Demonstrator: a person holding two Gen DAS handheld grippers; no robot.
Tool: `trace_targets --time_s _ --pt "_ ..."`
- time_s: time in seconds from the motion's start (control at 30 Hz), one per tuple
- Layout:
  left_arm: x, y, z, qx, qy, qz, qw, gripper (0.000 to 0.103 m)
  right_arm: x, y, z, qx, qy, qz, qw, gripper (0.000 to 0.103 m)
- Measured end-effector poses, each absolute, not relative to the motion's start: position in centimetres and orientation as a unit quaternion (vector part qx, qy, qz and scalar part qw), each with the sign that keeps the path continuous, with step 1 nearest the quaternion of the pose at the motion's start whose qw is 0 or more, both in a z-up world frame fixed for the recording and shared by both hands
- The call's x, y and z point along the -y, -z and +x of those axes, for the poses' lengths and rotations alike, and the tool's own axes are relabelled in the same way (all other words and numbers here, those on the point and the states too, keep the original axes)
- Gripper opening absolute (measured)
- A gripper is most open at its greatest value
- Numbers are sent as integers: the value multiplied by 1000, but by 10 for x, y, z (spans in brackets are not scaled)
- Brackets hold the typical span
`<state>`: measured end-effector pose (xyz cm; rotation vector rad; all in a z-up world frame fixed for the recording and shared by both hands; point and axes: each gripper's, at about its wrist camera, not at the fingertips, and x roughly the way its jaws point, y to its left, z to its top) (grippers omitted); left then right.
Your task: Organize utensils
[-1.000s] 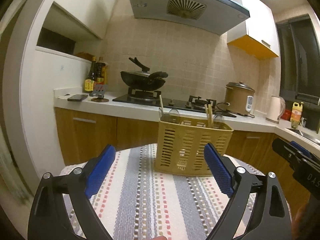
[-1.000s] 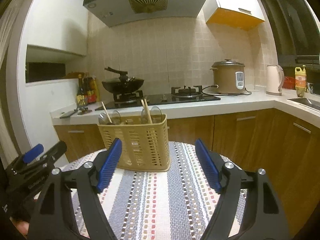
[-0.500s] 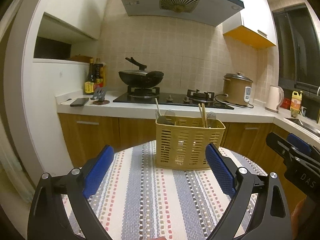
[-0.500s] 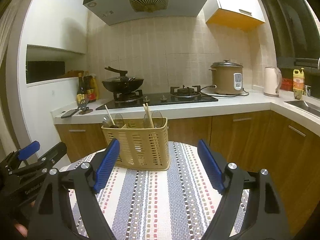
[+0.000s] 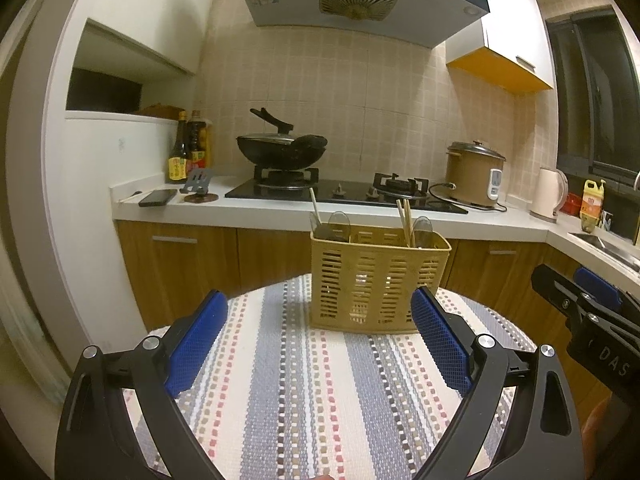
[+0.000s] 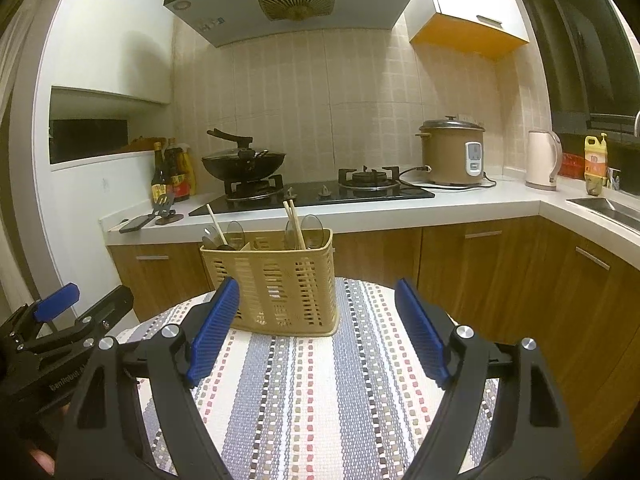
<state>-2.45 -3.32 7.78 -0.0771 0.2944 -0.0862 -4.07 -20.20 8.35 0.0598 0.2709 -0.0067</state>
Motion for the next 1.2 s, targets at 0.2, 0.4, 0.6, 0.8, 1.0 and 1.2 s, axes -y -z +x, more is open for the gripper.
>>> trace_targets --time_s 0.2,0.4,0.6,0.8,1.0,1.2 --pt "36 -79 -24 -145 43 -35 988 90 202 -83 -41 -134 10 24 991 76" --pt "38 -78 -25 -144 40 -33 988 90 201 -82 -39 -139 10 24 990 79" --pt "37 -78 -25 -146 41 -33 988 90 199 -81 -40 -138 11 18 990 79" --pt "37 -78 -25 -146 40 -33 988 91 198 -81 -40 -139 11 18 990 79" --pt "39 -77 -25 -149 39 -32 988 91 198 -79 -37 -143 11 19 990 79" --pt "38 -76 -23 -153 38 -36 987 91 198 -77 -37 -144 11 18 989 79"
